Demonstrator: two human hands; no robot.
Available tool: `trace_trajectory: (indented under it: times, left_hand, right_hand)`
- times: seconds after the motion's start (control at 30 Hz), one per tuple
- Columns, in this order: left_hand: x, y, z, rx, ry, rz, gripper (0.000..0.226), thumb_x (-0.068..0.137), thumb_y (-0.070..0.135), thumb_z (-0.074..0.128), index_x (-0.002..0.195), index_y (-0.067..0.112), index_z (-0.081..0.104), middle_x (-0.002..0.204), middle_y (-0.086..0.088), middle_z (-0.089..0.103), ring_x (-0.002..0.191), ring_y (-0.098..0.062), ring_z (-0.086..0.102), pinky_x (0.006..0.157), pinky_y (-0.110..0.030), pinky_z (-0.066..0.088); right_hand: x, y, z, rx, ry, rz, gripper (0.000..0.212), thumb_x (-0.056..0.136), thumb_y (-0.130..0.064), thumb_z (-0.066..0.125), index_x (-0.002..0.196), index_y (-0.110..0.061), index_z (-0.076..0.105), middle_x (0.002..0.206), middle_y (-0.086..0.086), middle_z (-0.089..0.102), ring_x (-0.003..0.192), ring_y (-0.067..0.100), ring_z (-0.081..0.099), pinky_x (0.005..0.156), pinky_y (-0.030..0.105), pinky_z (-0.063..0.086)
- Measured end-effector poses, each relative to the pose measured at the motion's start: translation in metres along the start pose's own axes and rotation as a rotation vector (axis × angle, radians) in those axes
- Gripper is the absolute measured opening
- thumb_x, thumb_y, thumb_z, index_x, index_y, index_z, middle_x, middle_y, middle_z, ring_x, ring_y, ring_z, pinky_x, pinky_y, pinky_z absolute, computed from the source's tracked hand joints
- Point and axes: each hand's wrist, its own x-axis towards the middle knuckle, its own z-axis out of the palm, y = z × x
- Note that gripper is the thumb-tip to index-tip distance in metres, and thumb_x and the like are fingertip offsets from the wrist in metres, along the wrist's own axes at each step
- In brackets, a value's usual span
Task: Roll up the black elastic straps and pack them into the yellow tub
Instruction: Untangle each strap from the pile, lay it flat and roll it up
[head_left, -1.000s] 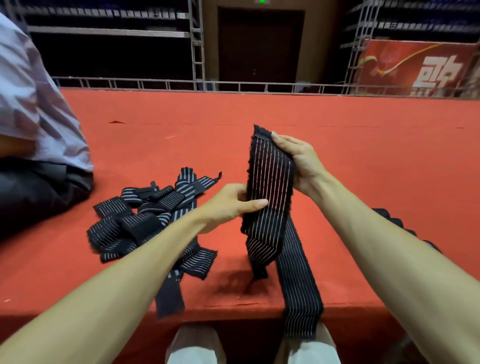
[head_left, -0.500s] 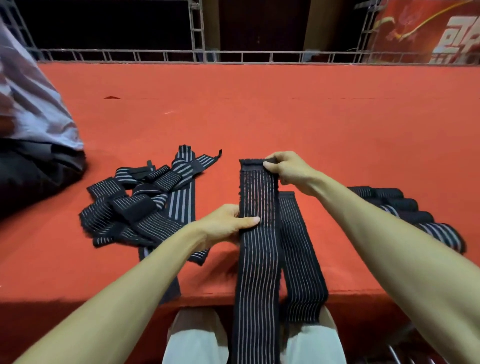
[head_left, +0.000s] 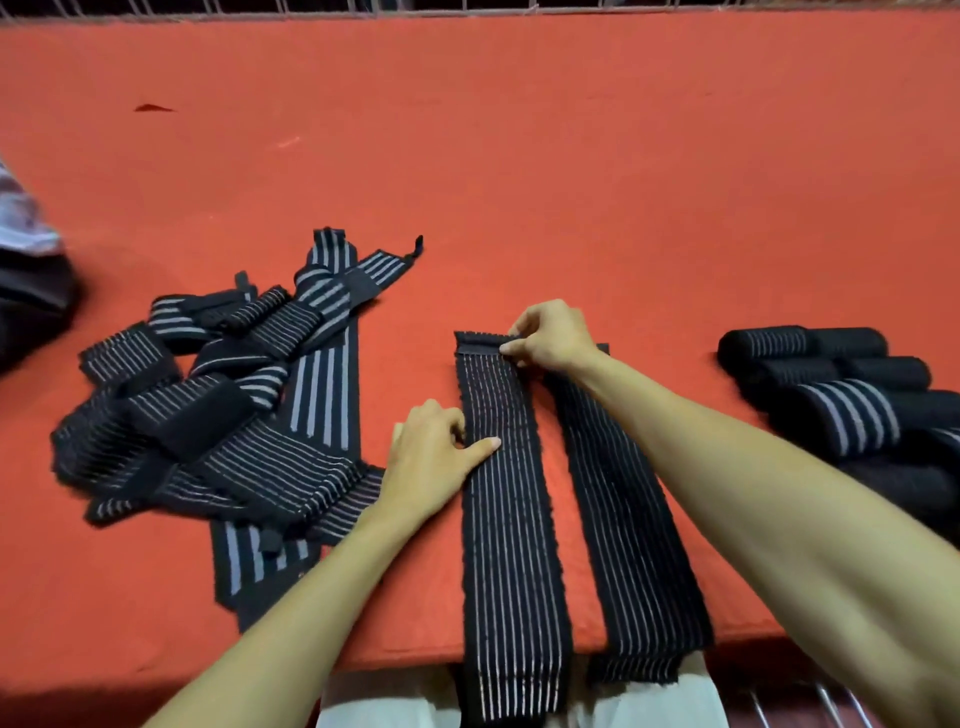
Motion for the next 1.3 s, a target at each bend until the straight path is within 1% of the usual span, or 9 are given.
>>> trace_trajectory:
  times: [0.13, 0.23, 0.4, 0.53, 0.7, 0.8, 0.97, 1.13, 1.3]
  left_hand:
    - [0.000, 0.002, 0.007, -0.067, 0.085, -0.053, 0.041, 0.077, 0.048, 0.073, 0.098, 0.025, 0.046, 0.095, 0.009, 0.042, 0.094, -0.012, 0.042, 0.083, -0.031, 0.032]
    - [-0.004, 0.004, 0.004, -0.033, 0.143, 0.043, 0.042, 0.081, 0.040, 0.072, 0.110, 0.024, 0.047, 0.104, 0.009, 0.040, 0.098, -0.008, 0.037, 0.080, -0.025, 0.024]
    - [-0.004, 0.032, 0.005, -0.139, -0.075, 0.209, 0.002, 0.094, 0.029, 0.059, 0.096, 0.030, 0.058, 0.092, 0.011, 0.053, 0.094, -0.008, 0.044, 0.088, -0.030, 0.031]
    - [0.007, 0.058, 0.027, -0.180, -0.213, 0.184, 0.009, 0.096, 0.033, 0.055, 0.088, 0.035, 0.059, 0.089, 0.010, 0.060, 0.091, -0.010, 0.051, 0.095, -0.040, 0.040]
    - [0.009, 0.075, 0.051, -0.136, -0.039, 0.022, 0.018, 0.090, 0.052, 0.057, 0.084, 0.035, 0.062, 0.086, 0.015, 0.060, 0.094, -0.007, 0.049, 0.091, -0.029, 0.026]
    - [0.007, 0.078, 0.054, -0.037, 0.019, 0.074, 0.020, 0.083, 0.056, 0.063, 0.086, 0.036, 0.060, 0.079, 0.017, 0.052, 0.088, -0.005, 0.046, 0.083, -0.026, 0.025]
    - [0.008, 0.078, 0.055, -0.018, 0.039, 0.082, 0.022, 0.081, 0.058, 0.064, 0.087, 0.037, 0.058, 0.079, 0.014, 0.053, 0.086, -0.005, 0.047, 0.085, -0.029, 0.031]
    - [0.003, 0.080, 0.052, -0.033, 0.054, 0.108, 0.039, 0.080, 0.054, 0.069, 0.102, 0.028, 0.050, 0.088, 0.014, 0.052, 0.088, -0.007, 0.050, 0.086, -0.027, 0.031]
    - [-0.009, 0.083, 0.047, -0.119, 0.040, 0.169, 0.075, 0.080, 0.038, 0.076, 0.135, 0.014, 0.032, 0.123, 0.002, 0.039, 0.114, -0.012, 0.042, 0.100, -0.025, 0.028]
  right_hand:
    - [0.010, 0.007, 0.014, -0.047, -0.006, 0.002, 0.017, 0.075, -0.009, 0.082, 0.075, -0.008, 0.066, 0.066, 0.008, 0.068, 0.037, -0.003, 0.056, 0.045, 0.011, 0.046]
    - [0.010, 0.012, 0.011, -0.046, 0.029, -0.016, 0.017, 0.076, -0.010, 0.082, 0.083, -0.010, 0.066, 0.070, 0.006, 0.068, 0.039, -0.001, 0.057, 0.046, 0.012, 0.047]
    - [-0.006, 0.032, -0.031, 0.014, 0.174, -0.043, 0.011, 0.087, -0.019, 0.071, 0.077, -0.017, 0.067, 0.059, 0.000, 0.065, 0.036, -0.005, 0.052, 0.050, 0.008, 0.042]
    - [-0.026, 0.068, -0.056, 0.089, 0.243, 0.024, 0.021, 0.095, -0.024, 0.060, 0.076, -0.017, 0.066, 0.062, 0.002, 0.063, 0.040, 0.000, 0.052, 0.048, 0.015, 0.042]
    - [-0.031, 0.107, -0.053, 0.251, 0.347, 0.040, 0.017, 0.093, -0.012, 0.059, 0.078, -0.018, 0.063, 0.068, 0.005, 0.065, 0.047, 0.002, 0.056, 0.051, 0.024, 0.046]
    - [-0.025, 0.109, -0.047, 0.048, 0.400, -0.036, 0.011, 0.091, -0.020, 0.063, 0.097, -0.015, 0.070, 0.084, 0.005, 0.069, 0.077, 0.015, 0.063, 0.074, 0.025, 0.043]
    - [-0.022, 0.103, -0.038, -0.190, 0.312, -0.005, 0.025, 0.093, -0.039, 0.059, 0.114, -0.028, 0.066, 0.114, 0.003, 0.055, 0.104, 0.023, 0.060, 0.090, 0.032, 0.044]
    - [-0.033, 0.097, -0.046, 0.033, 0.352, -0.034, 0.006, 0.088, -0.024, 0.067, 0.090, -0.019, 0.065, 0.100, 0.004, 0.064, 0.088, 0.020, 0.061, 0.080, 0.028, 0.044]
    - [-0.066, 0.076, -0.076, 0.555, 0.358, -0.019, 0.018, 0.084, -0.003, 0.069, 0.074, -0.017, 0.062, 0.067, -0.003, 0.059, 0.053, 0.000, 0.052, 0.054, 0.018, 0.042]
